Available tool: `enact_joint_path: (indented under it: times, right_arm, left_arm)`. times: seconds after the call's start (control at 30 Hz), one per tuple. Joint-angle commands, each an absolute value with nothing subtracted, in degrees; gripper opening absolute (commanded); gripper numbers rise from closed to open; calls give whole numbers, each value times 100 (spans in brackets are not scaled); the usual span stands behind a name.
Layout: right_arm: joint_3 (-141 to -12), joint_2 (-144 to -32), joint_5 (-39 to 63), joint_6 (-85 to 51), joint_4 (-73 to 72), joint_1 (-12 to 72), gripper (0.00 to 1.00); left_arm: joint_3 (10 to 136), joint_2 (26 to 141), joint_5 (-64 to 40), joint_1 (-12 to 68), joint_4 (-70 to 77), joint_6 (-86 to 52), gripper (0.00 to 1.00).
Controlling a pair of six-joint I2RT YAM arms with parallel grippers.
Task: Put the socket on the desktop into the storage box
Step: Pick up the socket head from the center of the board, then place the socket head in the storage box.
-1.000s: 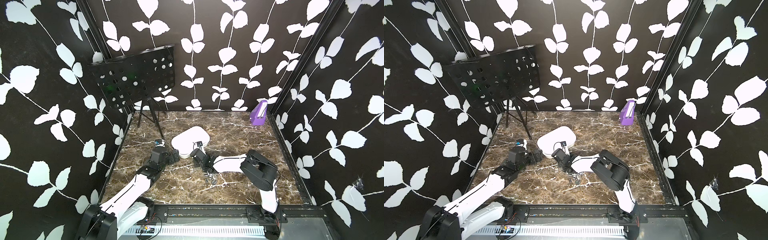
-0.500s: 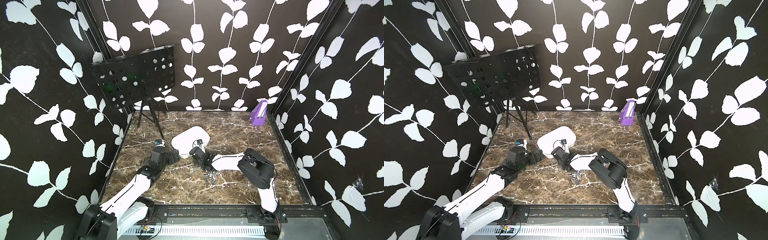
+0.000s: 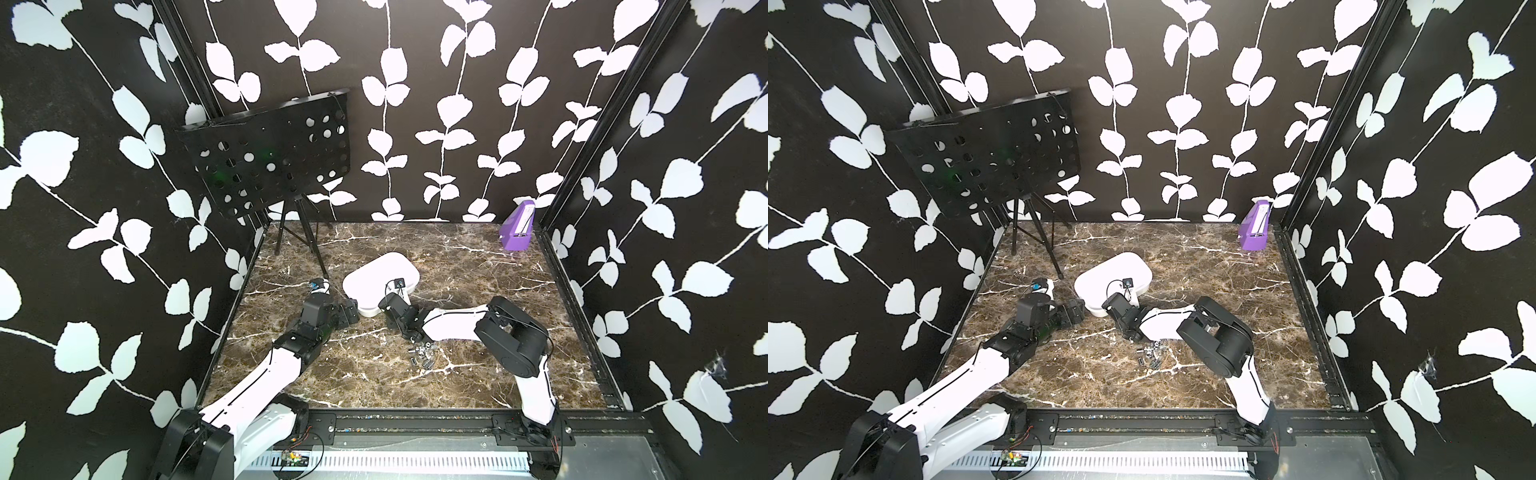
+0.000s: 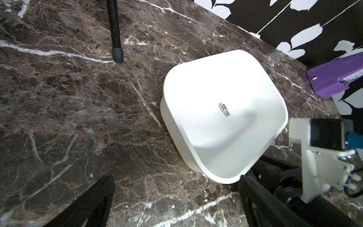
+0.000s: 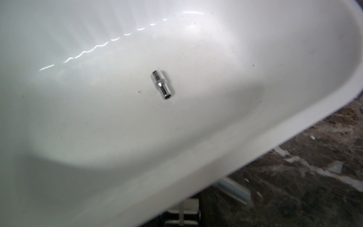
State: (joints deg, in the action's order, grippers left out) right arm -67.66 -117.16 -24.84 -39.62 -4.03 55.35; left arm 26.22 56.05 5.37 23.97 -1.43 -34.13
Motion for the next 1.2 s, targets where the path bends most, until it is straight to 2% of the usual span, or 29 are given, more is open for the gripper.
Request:
enact_joint_path:
  times: [0.0,0.23,0.53,0.67,0.87,1.17]
  right_arm:
    - [-6516,-11443,-2371,-3914,-48,5613,22]
    - [-6011,-10471,-2552,-3636,134,5915,19]
    - [-5101,-8332,-2951,-3469,857,6374,17]
    - [-5107,-7745,-2920,-3283,875,6377,18]
    - [-6485,-8536,-2893,-2813,1517,6294,18]
    - [-9278,-11203,-1604,-2859,1888,5410,19]
  left_arm:
    - [2742,5538,562,2410,-212,-3437,99]
    - [2742,5536,564,2411,-220,-3394,99]
    - [2747,5563,616,2409,-220,-3358,99]
    - [2763,5539,607,2410,-246,-3349,99]
    - [2755,5430,523,2415,-252,-3366,99]
    - [2675,5140,1079,2408,-450,-3370,99]
